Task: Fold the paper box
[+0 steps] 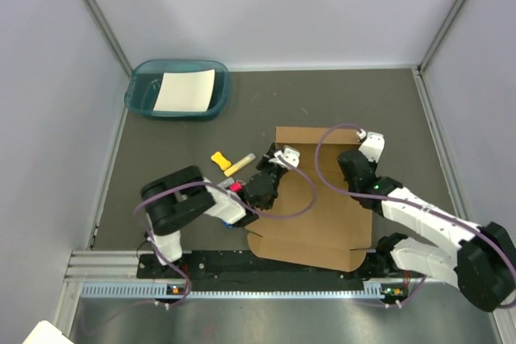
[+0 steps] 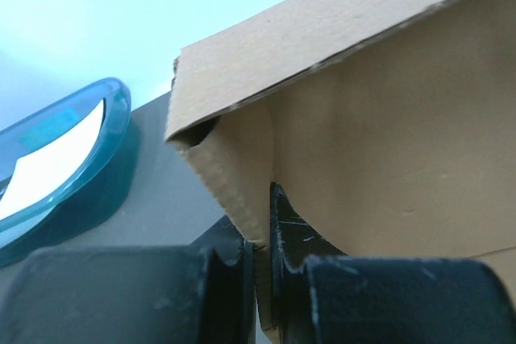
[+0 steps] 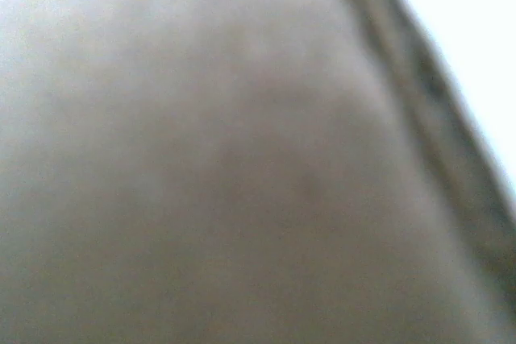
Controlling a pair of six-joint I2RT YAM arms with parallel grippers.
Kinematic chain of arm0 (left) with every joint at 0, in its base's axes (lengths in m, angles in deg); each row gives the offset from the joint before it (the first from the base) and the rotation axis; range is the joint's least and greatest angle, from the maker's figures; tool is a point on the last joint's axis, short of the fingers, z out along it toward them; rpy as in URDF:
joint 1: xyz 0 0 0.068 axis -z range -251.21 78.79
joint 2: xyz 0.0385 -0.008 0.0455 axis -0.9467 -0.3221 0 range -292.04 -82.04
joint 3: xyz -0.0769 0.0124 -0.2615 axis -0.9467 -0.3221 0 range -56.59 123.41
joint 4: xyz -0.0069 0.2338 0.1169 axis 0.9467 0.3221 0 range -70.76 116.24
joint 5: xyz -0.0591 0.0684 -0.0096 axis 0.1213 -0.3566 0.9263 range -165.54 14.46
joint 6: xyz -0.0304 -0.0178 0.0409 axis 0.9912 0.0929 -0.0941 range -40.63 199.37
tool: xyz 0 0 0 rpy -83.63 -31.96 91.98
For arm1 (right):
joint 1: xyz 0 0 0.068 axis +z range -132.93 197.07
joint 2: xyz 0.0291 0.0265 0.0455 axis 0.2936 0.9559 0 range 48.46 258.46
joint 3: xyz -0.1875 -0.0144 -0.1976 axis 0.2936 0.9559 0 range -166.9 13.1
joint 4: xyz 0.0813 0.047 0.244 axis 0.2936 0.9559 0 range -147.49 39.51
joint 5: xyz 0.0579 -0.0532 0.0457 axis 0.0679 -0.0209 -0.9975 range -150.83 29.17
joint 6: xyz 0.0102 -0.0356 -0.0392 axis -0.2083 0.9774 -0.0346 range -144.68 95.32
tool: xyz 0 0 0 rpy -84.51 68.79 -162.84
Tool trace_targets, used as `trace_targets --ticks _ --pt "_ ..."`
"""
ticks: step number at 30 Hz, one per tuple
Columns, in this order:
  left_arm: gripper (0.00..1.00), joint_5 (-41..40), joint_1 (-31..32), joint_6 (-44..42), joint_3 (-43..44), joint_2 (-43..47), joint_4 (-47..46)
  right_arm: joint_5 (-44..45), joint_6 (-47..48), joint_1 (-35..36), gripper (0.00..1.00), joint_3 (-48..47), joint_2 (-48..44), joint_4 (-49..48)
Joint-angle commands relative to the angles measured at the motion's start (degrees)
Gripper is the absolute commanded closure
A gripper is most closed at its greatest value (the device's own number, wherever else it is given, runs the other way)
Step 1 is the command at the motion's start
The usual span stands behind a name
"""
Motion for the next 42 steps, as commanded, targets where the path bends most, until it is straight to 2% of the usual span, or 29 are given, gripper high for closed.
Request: trace_targets --ticks 1,6,9,10,12,13,16,19,30,38,42 --pt "1.00 -11.52 4.13 -15.51 4.74 -12.32 -24.43 1.18 -1.94 0.65 1.00 0.78 3.54 -14.46" --pt "1.00 -14.89 5.01 -12.65 6.09 -15.16 -24.43 -0.32 -3.00 0.74 1.00 0.95 5.48 -16.65" --pt "1.00 -16.12 5.19 -12.02 6.00 -15.69 -24.34 -1.37 -2.38 0.83 0.86 0.43 5.13 -15.34" --pt "1.00 -16.47 5.28 -12.28 6.27 -16.12 -24.34 -1.55 -2.29 0.83 0.78 0.16 4.96 -14.99" --pt "1.00 -17.35 5.37 -12.98 6.44 -16.30 -24.34 -2.86 -2.38 0.74 0.70 -0.98 4.34 -11.49" --pt "1.00 -17.53 5.28 -13.16 6.44 -16.48 -24.43 -3.65 -1.77 0.74 0.60 -1.42 3.47 -10.51" --pt "1.00 -18.41 5.28 -15.09 6.97 -16.92 -24.34 -5.76 -0.72 0.83 0.45 -2.47 0.40 -6.65" --pt "1.00 -19.38 5.28 -16.77 7.32 -17.44 -24.34 -8.31 0.69 0.74 0.36 -3.26 -1.98 -3.58" --pt "1.00 -20.35 5.19 -19.05 7.76 -18.50 -24.34 -13.41 3.24 0.83 0.25 -9.06 -13.66 8.92" --pt "1.00 -19.56 5.10 -19.67 7.15 -18.59 -24.43 -9.91 4.92 0.83 0.22 -9.60 -21.14 9.72" --pt "1.00 -19.29 5.10 -19.49 6.27 -18.59 -24.34 -5.95 5.70 0.04 0.22 -9.86 -23.26 5.51"
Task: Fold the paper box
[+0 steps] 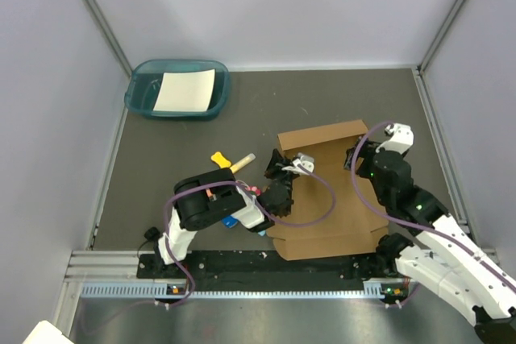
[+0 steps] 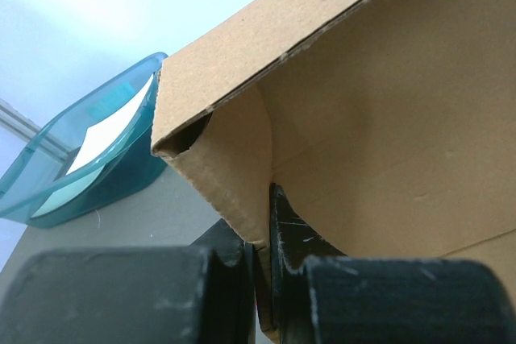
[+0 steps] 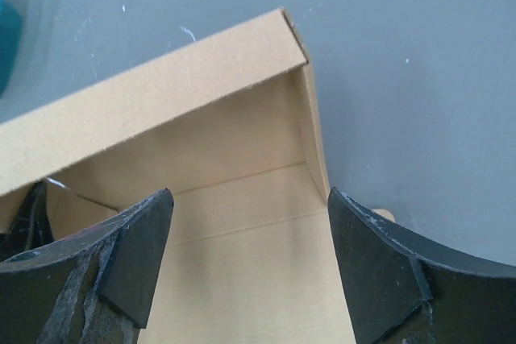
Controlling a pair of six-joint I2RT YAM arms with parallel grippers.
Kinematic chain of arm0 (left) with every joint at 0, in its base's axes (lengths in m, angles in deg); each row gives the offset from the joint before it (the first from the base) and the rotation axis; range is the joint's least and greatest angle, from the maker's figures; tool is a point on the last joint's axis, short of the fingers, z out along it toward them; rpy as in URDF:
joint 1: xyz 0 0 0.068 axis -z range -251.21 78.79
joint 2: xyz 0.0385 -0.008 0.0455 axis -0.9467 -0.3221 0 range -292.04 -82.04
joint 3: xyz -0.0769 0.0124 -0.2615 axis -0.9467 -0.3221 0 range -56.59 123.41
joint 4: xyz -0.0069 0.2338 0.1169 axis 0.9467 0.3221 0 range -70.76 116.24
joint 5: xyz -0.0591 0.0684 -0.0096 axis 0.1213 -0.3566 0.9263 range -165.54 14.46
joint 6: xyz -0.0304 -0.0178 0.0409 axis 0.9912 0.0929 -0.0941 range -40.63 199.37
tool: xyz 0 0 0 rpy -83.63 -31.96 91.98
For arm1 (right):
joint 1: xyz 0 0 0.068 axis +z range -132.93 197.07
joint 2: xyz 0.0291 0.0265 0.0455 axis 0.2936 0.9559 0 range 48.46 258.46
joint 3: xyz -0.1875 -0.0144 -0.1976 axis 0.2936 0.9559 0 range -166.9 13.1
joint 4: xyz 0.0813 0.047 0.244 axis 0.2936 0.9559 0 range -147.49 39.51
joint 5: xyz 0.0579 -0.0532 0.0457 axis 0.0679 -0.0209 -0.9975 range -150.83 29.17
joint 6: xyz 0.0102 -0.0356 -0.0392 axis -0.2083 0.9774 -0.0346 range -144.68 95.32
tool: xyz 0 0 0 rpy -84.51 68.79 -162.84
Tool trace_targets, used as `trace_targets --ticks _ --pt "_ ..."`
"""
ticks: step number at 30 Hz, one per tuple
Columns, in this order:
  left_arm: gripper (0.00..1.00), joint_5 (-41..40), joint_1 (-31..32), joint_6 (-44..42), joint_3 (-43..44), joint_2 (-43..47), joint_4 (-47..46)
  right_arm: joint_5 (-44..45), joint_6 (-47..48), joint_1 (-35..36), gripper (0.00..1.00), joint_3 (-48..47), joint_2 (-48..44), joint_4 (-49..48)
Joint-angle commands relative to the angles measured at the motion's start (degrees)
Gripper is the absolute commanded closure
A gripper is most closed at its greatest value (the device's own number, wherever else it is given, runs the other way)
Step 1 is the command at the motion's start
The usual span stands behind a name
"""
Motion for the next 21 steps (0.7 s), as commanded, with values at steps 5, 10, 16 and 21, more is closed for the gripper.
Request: trace_targets --ticks 5,10,16,21 --pt "1.00 -0.89 -0.34 -5.20 -2.61 -1.89 -11.60 -1.30 -0.42 -7.59 0.21 -4.86 1.69 -9.09" --pt "1.00 -0.62 -0.34 -5.02 -3.31 -1.62 -11.60 -15.98 -5.86 -18.75 0.20 -4.87 9.42 -15.61" --pt "1.00 0.08 -0.43 -4.49 -4.72 -1.19 -11.68 -22.15 -5.26 -20.26 0.20 -3.37 15.84 -24.14" --pt "1.00 0.17 -0.60 -4.41 -5.33 -0.83 -11.68 -22.23 -4.55 -20.26 0.25 -0.92 17.17 -26.16"
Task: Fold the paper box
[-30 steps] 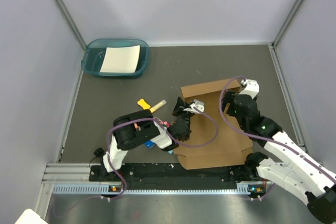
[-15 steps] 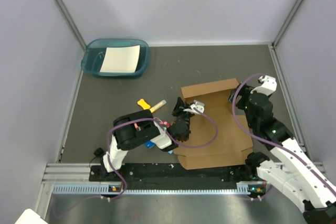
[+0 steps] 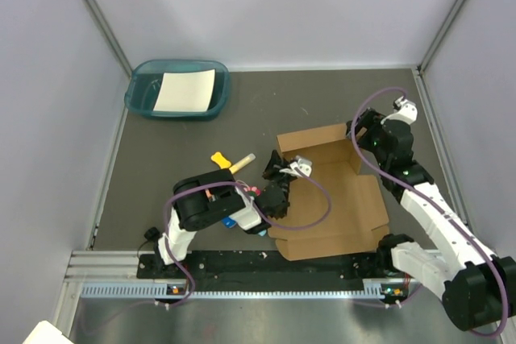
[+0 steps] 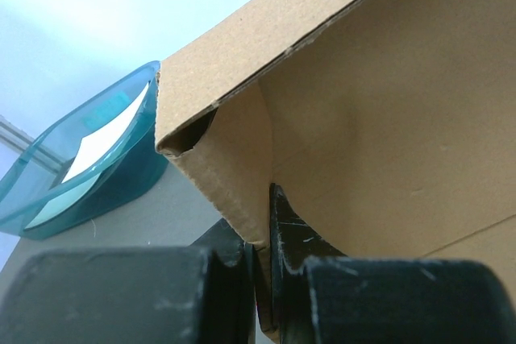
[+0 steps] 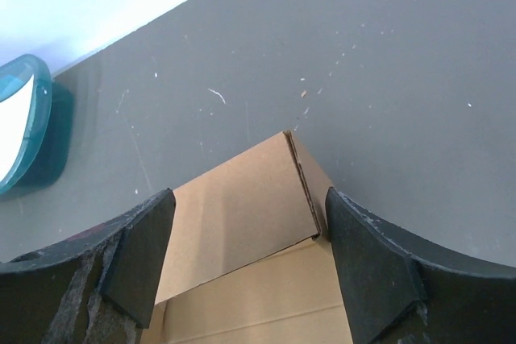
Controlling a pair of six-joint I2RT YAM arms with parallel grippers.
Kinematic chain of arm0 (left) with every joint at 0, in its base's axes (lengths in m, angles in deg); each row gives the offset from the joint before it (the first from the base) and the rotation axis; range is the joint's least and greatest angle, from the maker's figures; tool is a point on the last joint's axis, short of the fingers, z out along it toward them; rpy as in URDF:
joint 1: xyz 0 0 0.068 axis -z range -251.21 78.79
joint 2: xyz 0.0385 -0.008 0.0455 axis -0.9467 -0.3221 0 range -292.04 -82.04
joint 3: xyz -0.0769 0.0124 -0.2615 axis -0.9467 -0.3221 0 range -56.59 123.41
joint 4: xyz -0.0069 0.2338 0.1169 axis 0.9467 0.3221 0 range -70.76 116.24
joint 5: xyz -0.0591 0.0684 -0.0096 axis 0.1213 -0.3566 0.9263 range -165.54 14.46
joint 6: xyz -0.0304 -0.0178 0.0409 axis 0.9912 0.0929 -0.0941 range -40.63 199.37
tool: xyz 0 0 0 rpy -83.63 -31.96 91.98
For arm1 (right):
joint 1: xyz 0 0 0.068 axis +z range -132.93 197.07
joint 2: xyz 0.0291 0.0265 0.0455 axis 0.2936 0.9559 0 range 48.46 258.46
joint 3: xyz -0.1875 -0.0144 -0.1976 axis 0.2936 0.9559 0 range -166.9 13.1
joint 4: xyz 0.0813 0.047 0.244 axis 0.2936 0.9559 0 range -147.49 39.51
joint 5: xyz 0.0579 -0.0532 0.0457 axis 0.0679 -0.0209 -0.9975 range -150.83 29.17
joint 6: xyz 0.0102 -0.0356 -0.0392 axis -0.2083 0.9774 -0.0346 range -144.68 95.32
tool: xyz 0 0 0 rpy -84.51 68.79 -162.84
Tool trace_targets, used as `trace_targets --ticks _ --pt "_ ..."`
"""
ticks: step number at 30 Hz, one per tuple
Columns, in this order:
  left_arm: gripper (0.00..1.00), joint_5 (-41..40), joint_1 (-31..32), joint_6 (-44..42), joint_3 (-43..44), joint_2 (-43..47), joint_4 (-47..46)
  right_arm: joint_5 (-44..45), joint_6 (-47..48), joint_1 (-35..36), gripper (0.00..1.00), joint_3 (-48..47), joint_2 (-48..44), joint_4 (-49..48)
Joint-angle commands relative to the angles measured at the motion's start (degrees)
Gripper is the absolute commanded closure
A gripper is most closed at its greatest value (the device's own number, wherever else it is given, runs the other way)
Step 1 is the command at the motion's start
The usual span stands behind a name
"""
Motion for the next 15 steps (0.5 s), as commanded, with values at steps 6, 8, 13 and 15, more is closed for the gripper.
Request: trace_targets --ticks 6,8,13,15 --pt "0.98 -2.30 -0.52 -4.62 -3.54 0.35 -9.26 -0.72 1.02 -0.26 0.30 6.39 -1.24 -6.38" --pt "0.90 -2.21 -0.34 -5.06 -4.25 1.67 -9.17 -0.10 0.94 -0.26 0.34 8.67 -1.94 -6.38" --pt "0.61 -1.60 0.18 -5.68 -7.31 6.58 -9.17 0.69 1.11 -0.26 0.36 9.73 -2.65 -5.86" --pt "0.48 -1.34 1.15 -6.55 -9.07 8.34 -9.17 0.95 1.20 -0.26 0.36 9.47 -2.47 -5.51"
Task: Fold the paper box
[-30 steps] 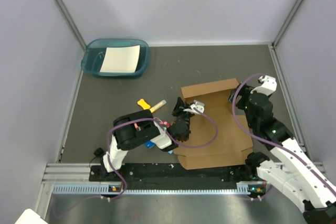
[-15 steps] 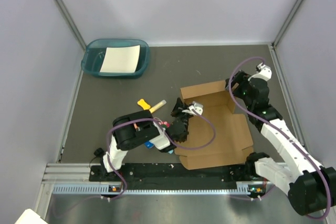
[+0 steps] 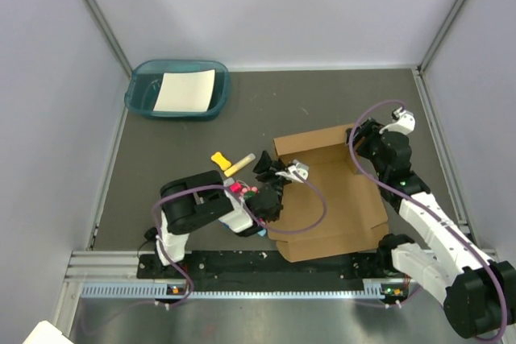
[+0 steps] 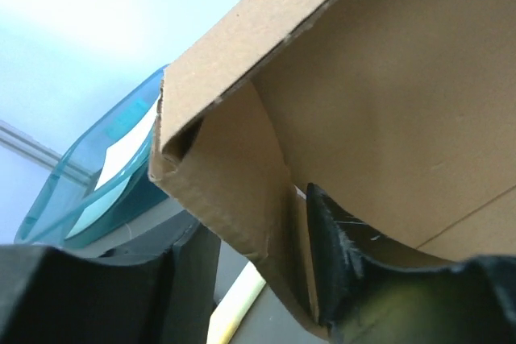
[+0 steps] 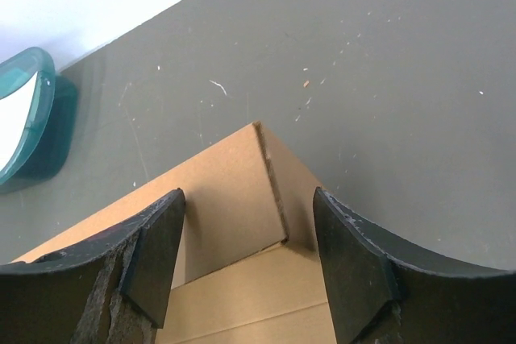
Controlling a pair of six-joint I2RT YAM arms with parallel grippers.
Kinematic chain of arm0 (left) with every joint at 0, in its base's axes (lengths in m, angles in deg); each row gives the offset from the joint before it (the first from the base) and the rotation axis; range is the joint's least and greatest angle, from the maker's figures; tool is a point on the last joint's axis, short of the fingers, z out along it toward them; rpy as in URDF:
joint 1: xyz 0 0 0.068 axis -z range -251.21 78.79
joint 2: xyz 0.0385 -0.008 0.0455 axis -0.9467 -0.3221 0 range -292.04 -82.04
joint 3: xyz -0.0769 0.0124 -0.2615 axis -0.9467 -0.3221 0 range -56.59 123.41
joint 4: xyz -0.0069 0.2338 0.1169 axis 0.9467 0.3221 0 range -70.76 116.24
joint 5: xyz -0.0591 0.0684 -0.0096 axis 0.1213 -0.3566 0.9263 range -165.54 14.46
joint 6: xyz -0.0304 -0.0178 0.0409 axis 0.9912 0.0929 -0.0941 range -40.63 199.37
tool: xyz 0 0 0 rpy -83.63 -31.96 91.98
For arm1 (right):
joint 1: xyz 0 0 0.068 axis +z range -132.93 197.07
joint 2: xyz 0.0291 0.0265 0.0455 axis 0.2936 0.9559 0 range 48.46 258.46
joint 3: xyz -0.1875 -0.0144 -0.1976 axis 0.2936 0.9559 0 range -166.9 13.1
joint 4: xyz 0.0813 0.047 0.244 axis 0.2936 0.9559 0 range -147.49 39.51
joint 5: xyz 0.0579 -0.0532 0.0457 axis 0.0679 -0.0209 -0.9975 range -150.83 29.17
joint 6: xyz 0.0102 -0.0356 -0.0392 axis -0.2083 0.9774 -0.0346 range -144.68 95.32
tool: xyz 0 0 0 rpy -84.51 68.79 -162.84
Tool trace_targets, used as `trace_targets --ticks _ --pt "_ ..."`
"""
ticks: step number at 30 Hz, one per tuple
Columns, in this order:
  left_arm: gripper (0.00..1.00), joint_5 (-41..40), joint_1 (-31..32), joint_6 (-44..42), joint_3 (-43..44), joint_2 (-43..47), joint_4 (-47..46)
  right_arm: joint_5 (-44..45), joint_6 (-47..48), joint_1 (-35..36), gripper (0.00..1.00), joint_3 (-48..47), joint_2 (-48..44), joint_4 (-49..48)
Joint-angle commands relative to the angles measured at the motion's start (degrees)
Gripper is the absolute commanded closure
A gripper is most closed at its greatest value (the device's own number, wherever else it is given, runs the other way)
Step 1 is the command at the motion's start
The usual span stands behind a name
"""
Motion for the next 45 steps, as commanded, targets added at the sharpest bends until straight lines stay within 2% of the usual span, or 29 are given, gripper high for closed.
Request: trace_targets --ticks 1,4,10,19,24,31,33,34,35,36,37,38,39,41,42,43,45 --pt "0.40 -2.93 1.50 -4.15 -5.12 5.35 -12.21 1.70 1.42 -0.24 0.36 0.77 0.15 3.08" --pt "0.33 -3.19 3.87 -5.47 -7.85 9.13 -12.21 2.31 1.60 -0.24 0.36 0.24 0.15 3.87" --pt "0.27 -5.30 9.50 -7.14 -10.40 13.45 -12.12 2.67 1.68 -0.24 0.37 0.68 -0.11 3.88" --pt "0.14 -9.61 12.13 -7.94 -10.13 15.73 -10.89 2.05 1.16 -0.24 0.41 2.70 0.07 5.55" --pt "0.11 -7.94 17.05 -7.94 -14.00 19.42 -12.21 1.70 0.54 -0.24 0.42 3.84 -0.46 5.81" --pt "0.10 -7.41 23.30 -7.06 -15.86 29.96 -10.99 1.35 0.45 -0.33 0.42 4.46 -1.08 6.87" --pt "0.11 -8.46 23.48 0.55 -13.84 36.69 -3.73 1.35 0.37 -0.24 0.42 4.37 -1.17 7.13" --pt "0.12 -7.68 23.30 5.29 -13.40 39.96 9.37 1.43 0.45 -0.24 0.42 4.37 -1.25 7.31" --pt "0.13 -4.02 21.82 11.25 -12.87 43.74 17.94 1.35 0.45 -0.24 0.42 4.37 -1.26 7.57" --pt "0.14 -1.46 20.16 27.23 -10.69 51.61 27.68 1.26 0.45 -0.24 0.42 4.37 -1.52 7.66" --pt "0.15 2.83 17.70 36.70 -9.02 55.34 49.36 1.43 0.54 -0.24 0.42 4.29 -1.52 7.66" --pt "0.16 11.14 10.37 51.42 -7.26 58.51 54.71 1.26 0.63 -0.24 0.42 4.28 -1.78 7.83" --pt "0.16 15.57 6.64 56.00 -7.68 63.50 57.81 1.17 0.54 -0.24 0.42 4.28 -1.70 8.01" --pt "0.12 22.95 -1.44 61.56 -9.08 66.35 58.98 0.74 0.46 -0.15 0.43 4.37 -1.78 8.01" --pt "0.04 24.82 -3.22 62.45 -8.82 66.71 59.59 0.64 0.28 -0.15 0.43 4.46 -1.52 7.84" --pt "0.01 26.32 -4.89 63.59 -7.87 66.19 61.16 0.56 0.19 -0.15 0.43 4.63 -1.43 7.66" --pt "0.01 30.72 -8.50 67.37 -4.35 62.52 66.01 0.29 0.02 -0.15 0.43 4.81 -1.08 7.31"
